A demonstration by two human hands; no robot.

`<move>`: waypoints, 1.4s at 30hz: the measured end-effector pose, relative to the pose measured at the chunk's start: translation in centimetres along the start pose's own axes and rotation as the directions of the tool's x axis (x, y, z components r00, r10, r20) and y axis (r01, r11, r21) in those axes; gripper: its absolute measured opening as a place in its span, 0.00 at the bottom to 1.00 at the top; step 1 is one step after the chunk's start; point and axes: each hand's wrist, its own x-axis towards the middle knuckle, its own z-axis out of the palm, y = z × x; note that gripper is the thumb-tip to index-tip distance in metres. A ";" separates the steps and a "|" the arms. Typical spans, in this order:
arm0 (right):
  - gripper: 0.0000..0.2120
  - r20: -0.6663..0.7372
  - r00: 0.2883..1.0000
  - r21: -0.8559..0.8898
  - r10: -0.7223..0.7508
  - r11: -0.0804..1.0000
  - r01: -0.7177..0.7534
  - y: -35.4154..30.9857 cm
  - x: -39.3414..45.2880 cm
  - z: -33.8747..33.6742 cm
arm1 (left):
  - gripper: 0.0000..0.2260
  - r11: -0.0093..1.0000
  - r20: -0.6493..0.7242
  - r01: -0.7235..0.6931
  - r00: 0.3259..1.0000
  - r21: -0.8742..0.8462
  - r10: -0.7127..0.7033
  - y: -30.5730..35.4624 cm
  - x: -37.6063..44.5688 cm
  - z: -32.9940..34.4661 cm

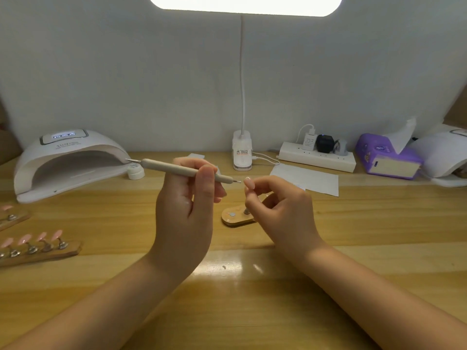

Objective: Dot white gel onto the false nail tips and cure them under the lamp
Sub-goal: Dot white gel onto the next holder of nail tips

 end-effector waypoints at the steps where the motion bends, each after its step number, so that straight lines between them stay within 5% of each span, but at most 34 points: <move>1: 0.02 -0.003 1.000 0.007 -0.002 1.000 0.002 0.0 0.1 0.0 | 0.05 1.000 0.007 -0.014 1.000 0.006 0.014 0.1 0.0 0.0; 42: 0.04 -0.002 0.994 -0.005 -0.107 0.994 0.107 -0.5 0.0 0.2 | 0.05 0.995 0.041 -0.060 0.998 0.080 0.057 -0.1 0.0 0.0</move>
